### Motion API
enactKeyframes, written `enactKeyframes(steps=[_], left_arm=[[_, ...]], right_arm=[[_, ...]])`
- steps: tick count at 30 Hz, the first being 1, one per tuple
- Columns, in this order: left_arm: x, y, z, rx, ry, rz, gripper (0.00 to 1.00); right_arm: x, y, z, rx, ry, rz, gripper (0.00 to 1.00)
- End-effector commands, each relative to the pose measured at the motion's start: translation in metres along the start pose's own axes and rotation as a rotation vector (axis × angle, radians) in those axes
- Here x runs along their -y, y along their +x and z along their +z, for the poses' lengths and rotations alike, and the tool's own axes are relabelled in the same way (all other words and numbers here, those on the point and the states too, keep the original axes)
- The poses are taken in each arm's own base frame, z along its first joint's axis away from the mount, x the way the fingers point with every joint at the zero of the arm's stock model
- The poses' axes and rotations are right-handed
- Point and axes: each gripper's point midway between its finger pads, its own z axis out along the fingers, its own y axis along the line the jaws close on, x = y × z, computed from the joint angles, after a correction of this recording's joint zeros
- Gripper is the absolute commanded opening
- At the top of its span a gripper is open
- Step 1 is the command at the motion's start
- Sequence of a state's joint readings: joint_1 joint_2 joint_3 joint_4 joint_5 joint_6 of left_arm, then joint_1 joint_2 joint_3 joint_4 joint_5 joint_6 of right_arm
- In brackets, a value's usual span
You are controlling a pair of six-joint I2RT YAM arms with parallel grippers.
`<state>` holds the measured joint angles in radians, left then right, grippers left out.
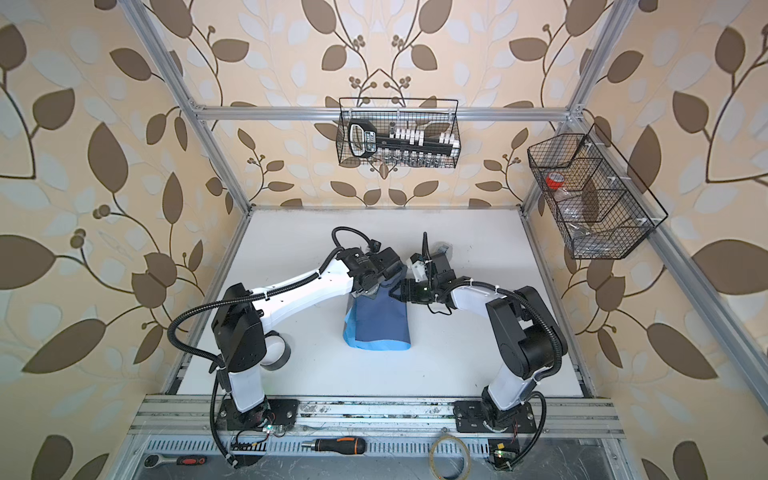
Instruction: Wrap the gift box in paper
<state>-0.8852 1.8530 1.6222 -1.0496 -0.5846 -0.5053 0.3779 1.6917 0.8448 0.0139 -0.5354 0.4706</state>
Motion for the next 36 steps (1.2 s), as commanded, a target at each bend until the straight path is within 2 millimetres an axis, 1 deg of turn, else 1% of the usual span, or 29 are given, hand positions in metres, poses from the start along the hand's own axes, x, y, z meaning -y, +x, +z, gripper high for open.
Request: enactKeyframes(steps=[1,8,13,16,21,26,30,36], left_arm=[[-0.007,-0.004,-0.017,0.053,0.0,-0.036,0.0],[0.012,-0.003,-0.018,0.055,0.045,-0.012,0.0],[0.023,-0.002,-0.013,0.04,0.052,0.002,0.0],[0.025,-0.001,-0.011,0.033,0.046,0.007,0.0],[0.014,-0.003,-0.013,0.045,-0.004,0.006,0.0],[0.012,0.003,-0.01,0.044,-0.008,0.008,0.0],[0.023,0.009,-0.003,0.02,0.027,0.024,0.0],[0.036,0.008,0.002,0.013,0.075,0.021,0.0]], right_arm=[[0.058,0.058,0.013,-0.164,0.233,0.08,0.66],[0.059,0.059,0.013,-0.165,0.235,0.081,0.66],[0.059,0.059,0.013,-0.167,0.235,0.082,0.65],[0.058,0.058,0.013,-0.164,0.235,0.081,0.66],[0.059,0.058,0.013,-0.165,0.235,0.083,0.65],[0.058,0.059,0.013,-0.166,0.234,0.084,0.65],[0.058,0.059,0.013,-0.166,0.234,0.084,0.65],[0.058,0.06,0.013,-0.168,0.231,0.086,0.65]])
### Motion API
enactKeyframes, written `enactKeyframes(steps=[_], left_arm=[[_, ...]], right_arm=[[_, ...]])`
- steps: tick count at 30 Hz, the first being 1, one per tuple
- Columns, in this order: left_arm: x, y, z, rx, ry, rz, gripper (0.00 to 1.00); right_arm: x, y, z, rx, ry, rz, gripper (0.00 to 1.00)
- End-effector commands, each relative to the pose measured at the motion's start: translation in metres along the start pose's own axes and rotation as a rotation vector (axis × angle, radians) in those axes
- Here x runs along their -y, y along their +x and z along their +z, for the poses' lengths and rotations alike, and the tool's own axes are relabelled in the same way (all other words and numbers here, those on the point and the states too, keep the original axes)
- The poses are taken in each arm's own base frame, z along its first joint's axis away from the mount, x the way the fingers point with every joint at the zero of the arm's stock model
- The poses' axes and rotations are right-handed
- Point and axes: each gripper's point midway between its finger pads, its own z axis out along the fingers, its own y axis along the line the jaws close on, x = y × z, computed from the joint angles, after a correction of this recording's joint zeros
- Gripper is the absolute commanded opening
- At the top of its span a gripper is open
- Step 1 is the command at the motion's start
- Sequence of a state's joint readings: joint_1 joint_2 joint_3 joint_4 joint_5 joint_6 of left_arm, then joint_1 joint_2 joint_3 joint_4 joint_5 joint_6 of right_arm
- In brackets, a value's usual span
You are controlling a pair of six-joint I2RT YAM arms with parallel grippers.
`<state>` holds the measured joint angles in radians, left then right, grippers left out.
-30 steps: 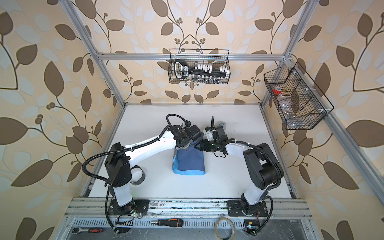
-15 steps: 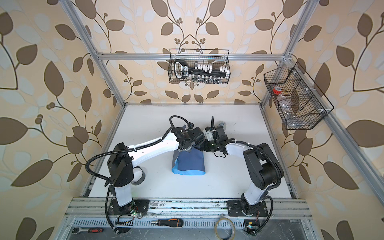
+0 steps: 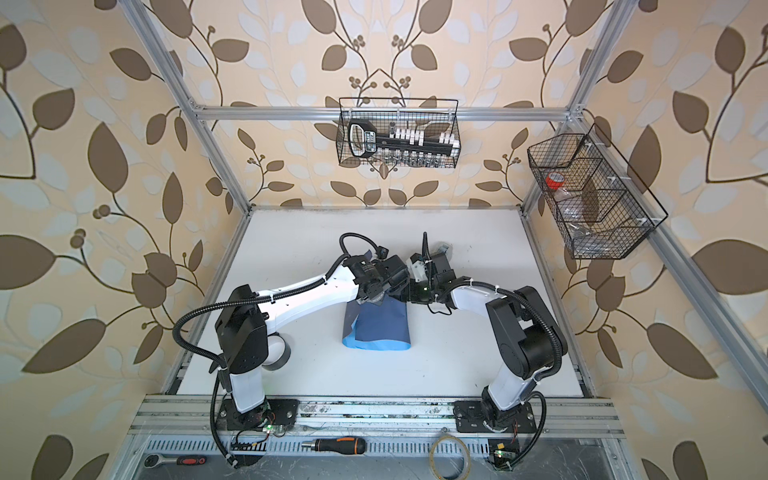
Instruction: Wrap the gift box in paper
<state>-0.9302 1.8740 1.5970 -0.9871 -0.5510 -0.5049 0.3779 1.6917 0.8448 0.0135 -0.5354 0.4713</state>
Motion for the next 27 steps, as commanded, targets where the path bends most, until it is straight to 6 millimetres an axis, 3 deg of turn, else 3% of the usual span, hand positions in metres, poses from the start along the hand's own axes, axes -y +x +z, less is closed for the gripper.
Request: enactKeyframes(steps=[1,13,27], left_arm=[[0.009,-0.001,0.0,0.007,0.027,-0.012,0.0],[0.025,-0.003,0.01,-0.005,0.059,-0.023,0.0],[0.016,-0.019,0.002,0.042,0.078,-0.066,0.0]], right_arm=[[0.058,0.059,0.013,-0.167,0.23,0.086,0.65],[0.058,0.06,0.013,-0.168,0.224,0.09,0.65],[0.058,0.06,0.013,-0.165,0.227,0.09,0.65]])
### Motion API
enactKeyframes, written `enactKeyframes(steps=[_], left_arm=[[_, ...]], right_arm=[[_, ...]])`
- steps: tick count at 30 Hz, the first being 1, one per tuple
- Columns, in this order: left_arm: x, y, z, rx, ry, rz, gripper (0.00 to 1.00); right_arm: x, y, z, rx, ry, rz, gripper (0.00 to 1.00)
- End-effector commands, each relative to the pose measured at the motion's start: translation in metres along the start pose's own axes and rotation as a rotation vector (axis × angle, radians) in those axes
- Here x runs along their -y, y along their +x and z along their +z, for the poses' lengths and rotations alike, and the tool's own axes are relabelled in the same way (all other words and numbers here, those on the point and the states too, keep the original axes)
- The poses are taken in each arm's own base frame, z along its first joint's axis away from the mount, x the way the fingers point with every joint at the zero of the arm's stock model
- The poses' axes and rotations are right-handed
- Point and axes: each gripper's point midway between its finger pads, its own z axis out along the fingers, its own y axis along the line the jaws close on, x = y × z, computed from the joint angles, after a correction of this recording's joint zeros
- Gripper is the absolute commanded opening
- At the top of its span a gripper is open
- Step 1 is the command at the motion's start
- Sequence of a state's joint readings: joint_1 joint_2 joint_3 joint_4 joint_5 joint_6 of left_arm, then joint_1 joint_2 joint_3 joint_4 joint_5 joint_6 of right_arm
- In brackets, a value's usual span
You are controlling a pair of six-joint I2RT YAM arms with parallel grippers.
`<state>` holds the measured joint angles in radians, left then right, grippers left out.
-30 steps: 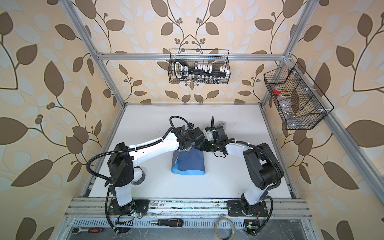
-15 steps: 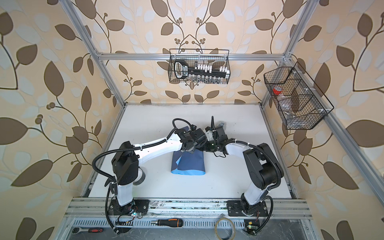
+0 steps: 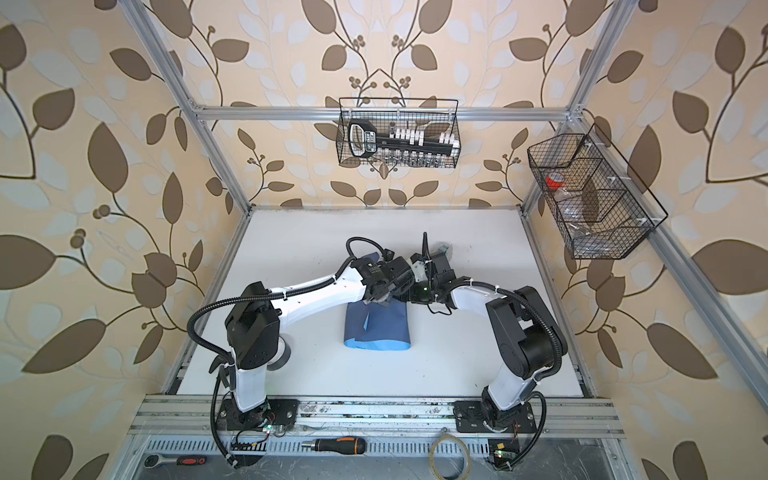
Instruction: Wrap the gift box in paper
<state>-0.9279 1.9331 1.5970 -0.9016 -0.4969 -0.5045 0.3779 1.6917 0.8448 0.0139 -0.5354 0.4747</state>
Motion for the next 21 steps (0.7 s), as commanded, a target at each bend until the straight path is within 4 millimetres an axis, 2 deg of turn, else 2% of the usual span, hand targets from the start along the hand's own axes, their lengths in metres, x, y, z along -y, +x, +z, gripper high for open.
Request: enactKeyframes(steps=[1,13,21], left_arm=[[-0.008,-0.019,-0.02,0.06,0.026,-0.053,0.0],[0.006,-0.019,-0.007,0.032,0.076,-0.054,0.0],[0.013,-0.024,-0.007,0.037,0.156,-0.096,0.0]], right_arm=[[0.058,0.06,0.013,-0.166,0.227,0.087,0.65],[0.058,0.062,0.013,-0.17,0.227,0.087,0.65],[0.057,0.062,0.014,-0.168,0.224,0.086,0.65]])
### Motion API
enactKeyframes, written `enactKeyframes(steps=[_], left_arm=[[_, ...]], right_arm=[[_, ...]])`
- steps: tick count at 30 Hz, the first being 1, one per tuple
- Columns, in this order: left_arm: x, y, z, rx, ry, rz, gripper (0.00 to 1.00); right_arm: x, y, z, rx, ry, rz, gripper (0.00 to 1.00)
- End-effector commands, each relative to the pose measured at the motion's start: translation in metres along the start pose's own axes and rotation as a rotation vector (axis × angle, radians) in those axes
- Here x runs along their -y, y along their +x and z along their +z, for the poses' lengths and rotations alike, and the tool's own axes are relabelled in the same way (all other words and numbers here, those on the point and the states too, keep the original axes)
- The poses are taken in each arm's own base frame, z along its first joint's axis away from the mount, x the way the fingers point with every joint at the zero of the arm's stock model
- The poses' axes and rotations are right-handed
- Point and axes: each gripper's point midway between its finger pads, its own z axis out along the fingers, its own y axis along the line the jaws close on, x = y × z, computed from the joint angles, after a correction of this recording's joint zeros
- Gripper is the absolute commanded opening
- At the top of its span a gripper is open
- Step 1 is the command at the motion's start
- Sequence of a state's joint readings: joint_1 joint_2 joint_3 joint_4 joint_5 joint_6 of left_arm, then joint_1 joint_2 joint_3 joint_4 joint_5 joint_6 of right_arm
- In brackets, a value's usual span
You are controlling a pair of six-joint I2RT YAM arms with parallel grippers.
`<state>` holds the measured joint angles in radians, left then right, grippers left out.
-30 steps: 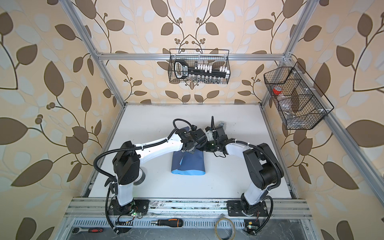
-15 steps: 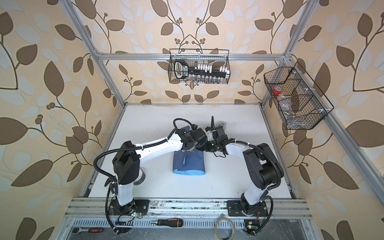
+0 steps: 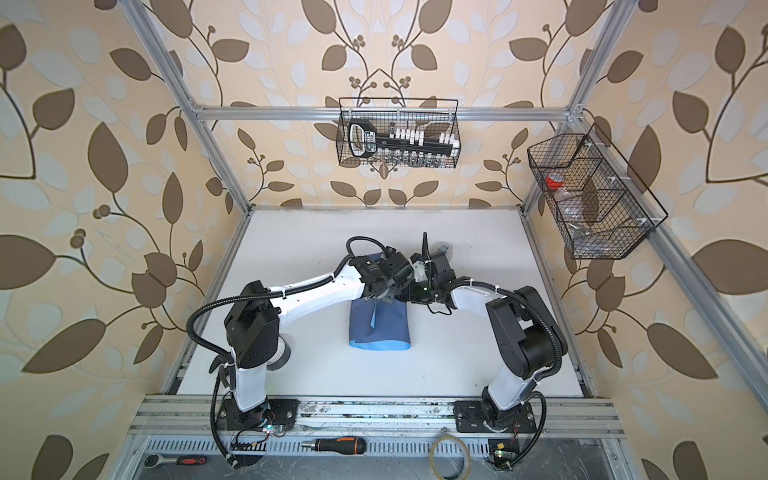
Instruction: Wrap the gift box in paper
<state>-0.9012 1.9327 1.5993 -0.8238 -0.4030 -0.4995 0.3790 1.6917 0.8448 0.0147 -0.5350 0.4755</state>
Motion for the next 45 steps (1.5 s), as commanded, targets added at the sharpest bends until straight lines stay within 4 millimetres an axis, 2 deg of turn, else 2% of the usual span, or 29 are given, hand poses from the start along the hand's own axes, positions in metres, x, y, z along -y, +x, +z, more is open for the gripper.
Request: enactKeyframes(steps=[1,14,33,40,45], left_arm=[[0.003,-0.013,-0.009,0.034,0.065,-0.048,0.0],[0.008,-0.014,-0.001,0.015,0.173,-0.111,0.0],[0.019,-0.02,-0.007,0.032,0.361,-0.245,0.0],[0.015,-0.025,-0.012,0.05,0.453,-0.34,0.0],[0.004,-0.029,-0.016,0.079,0.482,-0.411,0.0]], right_arm=[[0.058,0.063,0.015,-0.171,0.224,0.086,0.65],[0.059,0.067,0.016,-0.175,0.218,0.097,0.65],[0.058,0.07,0.017,-0.171,0.203,0.112,0.64],[0.059,0.072,0.018,-0.17,0.201,0.119,0.63],[0.059,0.073,0.018,-0.165,0.203,0.122,0.63]])
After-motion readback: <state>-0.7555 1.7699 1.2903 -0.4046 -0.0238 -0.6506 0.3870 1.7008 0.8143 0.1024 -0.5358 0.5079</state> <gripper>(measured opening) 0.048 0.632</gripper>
